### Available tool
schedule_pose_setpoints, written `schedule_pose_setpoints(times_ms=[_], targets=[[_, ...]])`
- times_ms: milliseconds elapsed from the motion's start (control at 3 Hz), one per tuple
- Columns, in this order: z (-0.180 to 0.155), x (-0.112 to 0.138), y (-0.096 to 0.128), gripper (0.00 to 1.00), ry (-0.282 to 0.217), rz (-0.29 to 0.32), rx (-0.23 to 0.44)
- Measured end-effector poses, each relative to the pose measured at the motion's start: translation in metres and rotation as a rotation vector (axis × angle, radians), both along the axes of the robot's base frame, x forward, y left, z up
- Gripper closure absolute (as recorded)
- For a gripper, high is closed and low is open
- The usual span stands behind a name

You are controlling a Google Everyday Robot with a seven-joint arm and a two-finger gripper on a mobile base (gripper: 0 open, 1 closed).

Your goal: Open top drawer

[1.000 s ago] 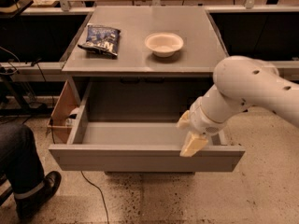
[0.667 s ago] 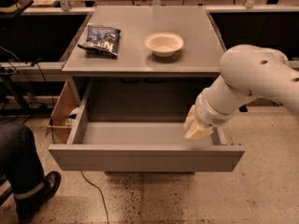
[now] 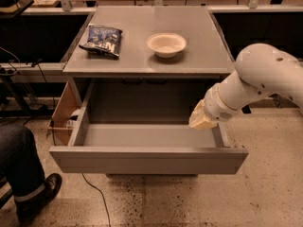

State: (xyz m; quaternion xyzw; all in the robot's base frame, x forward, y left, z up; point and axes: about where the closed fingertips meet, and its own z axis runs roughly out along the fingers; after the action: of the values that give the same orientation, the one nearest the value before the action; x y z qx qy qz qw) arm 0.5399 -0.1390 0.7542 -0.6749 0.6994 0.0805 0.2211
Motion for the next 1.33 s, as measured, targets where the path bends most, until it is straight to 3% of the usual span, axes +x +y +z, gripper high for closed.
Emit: schedule_pose_setpoints(times_ms=[333,667,1000,1333], targets=[[-0.023,0.018,0.004,1.00,0.030,-0.048,0.130],[-0.056,0.029,0.012,1.00,0.093,-0.081,0.230],[-0.089,0.033,0.023,1.00,0.174,-0.080,0.286],[-0.098,0.034,0.025,1.00,0.194,-0.080,0.296]])
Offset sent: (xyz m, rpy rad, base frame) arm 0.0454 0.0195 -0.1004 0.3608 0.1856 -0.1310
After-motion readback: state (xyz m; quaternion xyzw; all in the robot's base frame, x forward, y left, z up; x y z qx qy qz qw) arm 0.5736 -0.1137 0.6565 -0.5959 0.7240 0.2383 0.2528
